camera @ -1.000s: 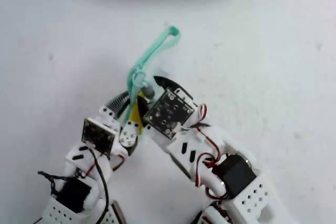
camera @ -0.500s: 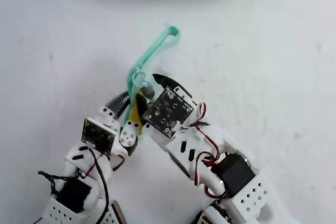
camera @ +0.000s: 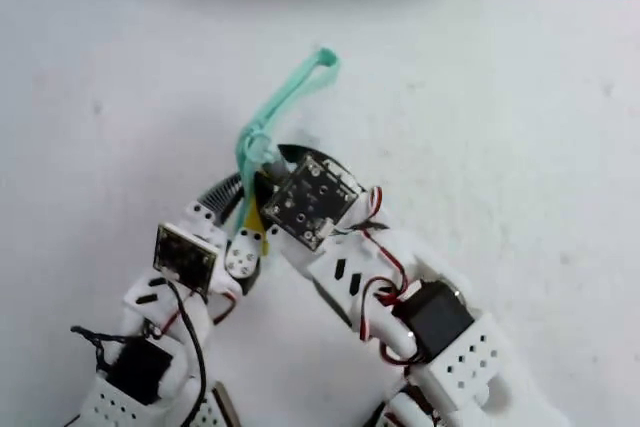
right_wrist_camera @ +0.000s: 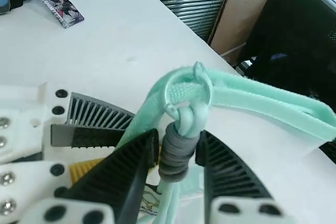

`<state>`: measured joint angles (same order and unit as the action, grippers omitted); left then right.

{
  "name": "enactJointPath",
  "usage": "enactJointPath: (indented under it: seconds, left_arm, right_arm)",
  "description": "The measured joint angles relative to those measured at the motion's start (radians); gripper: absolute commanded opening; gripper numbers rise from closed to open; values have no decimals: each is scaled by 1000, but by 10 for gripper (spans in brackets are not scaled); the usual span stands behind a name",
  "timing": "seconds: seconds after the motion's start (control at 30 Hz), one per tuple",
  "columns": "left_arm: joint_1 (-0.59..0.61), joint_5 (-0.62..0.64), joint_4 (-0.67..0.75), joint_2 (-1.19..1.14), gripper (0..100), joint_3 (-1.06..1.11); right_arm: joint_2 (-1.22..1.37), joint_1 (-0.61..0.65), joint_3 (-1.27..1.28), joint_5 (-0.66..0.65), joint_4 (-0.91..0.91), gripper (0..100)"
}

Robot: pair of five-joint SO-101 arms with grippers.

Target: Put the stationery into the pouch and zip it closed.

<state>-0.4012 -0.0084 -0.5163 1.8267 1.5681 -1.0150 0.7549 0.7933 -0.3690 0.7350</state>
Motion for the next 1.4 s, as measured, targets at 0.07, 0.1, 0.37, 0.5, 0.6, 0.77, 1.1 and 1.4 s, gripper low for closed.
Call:
enactJointPath:
  seconds: [0.07, 0.1, 0.37, 0.5, 0.6, 0.77, 1.1, 1.4]
  left_arm:
    - [3, 0, 0, 0, 22, 0]
    - [3, 0, 0, 2, 22, 0]
    - [3, 2, 0, 2, 107, 0]
    - [11, 3, -32, 2, 207, -8]
    - [11, 2, -123, 0, 207, -31]
    - [11, 2, -212, -5, 207, -77]
    - [8, 3, -213, -18, 180, -153]
    - [-64, 44, -213, -11, 18, -178]
  right_arm:
    - [15, 0, -2, 0, -18, 59]
    - [18, 0, -3, 0, -21, 58]
    - [12, -2, -3, -54, -21, 18]
    - [-61, -2, -2, -133, -21, 18]
    - [-109, 0, -2, -164, -21, 18]
    - [-121, 6, -29, -173, 40, 18]
    - [-123, 5, -252, -173, 316, 18]
    - [-123, 5, -270, -173, 345, 18]
